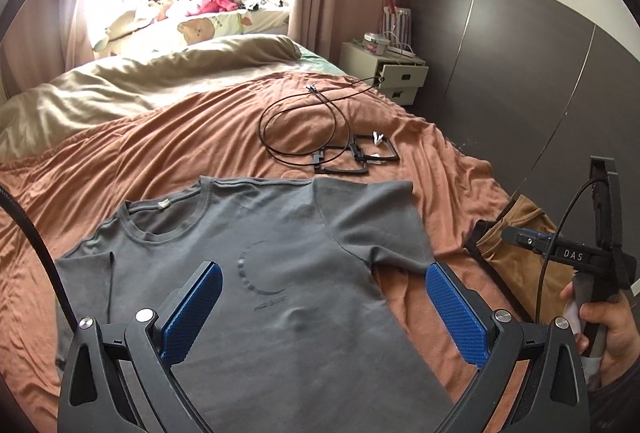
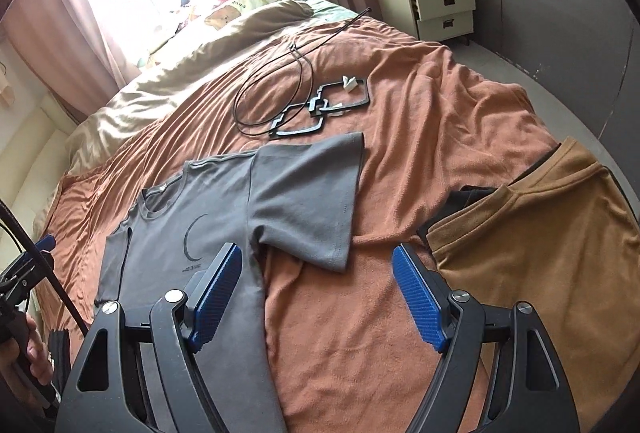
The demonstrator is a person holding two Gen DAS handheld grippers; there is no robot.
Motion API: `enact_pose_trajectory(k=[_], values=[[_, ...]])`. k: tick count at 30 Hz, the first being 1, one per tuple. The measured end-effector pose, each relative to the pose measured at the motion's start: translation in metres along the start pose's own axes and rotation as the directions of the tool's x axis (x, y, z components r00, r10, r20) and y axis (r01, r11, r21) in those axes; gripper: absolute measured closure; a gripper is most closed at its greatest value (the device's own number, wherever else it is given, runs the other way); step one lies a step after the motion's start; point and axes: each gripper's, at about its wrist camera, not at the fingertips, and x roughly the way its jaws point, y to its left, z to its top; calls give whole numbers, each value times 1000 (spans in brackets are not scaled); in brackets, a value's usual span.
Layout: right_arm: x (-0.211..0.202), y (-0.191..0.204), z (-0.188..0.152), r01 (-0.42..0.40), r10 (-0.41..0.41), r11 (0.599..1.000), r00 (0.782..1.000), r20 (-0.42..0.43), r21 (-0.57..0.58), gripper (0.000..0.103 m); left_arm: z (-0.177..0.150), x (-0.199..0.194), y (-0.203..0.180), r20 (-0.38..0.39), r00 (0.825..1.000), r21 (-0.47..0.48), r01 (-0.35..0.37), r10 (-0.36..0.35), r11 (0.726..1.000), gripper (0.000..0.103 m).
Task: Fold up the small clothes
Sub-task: 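Move both tools across to the other sleeve side of the t-shirt, then grasp the other side edge by the sleeve with the right gripper and lift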
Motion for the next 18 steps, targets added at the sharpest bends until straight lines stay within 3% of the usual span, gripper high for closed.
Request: enact_pose_trajectory(k=[4,7,11,16,17,18], values=[[32,-11,7,-33,34,999,999,-30,31,26,4,32,-4,-30,999,0,20,-20,1000,1],[61,-18,14,-42,46,997,997,-57,59,26,4,60,-4,-50,998,-1,24,-24,1000,7],[100,-30,22,-82,93,991,991,-92,108,26,2,102,1,-98,993,-31,61,-64,998,30],[145,-46,35,-106,124,984,985,-123,144,27,-7,155,5,-163,984,-64,61,-71,996,47],[153,-51,38,-114,134,981,983,-127,157,28,-9,164,6,-175,982,-66,63,-74,996,52],[159,-55,39,-121,145,978,980,-134,171,37,-11,174,6,-189,979,-68,65,-77,996,56]])
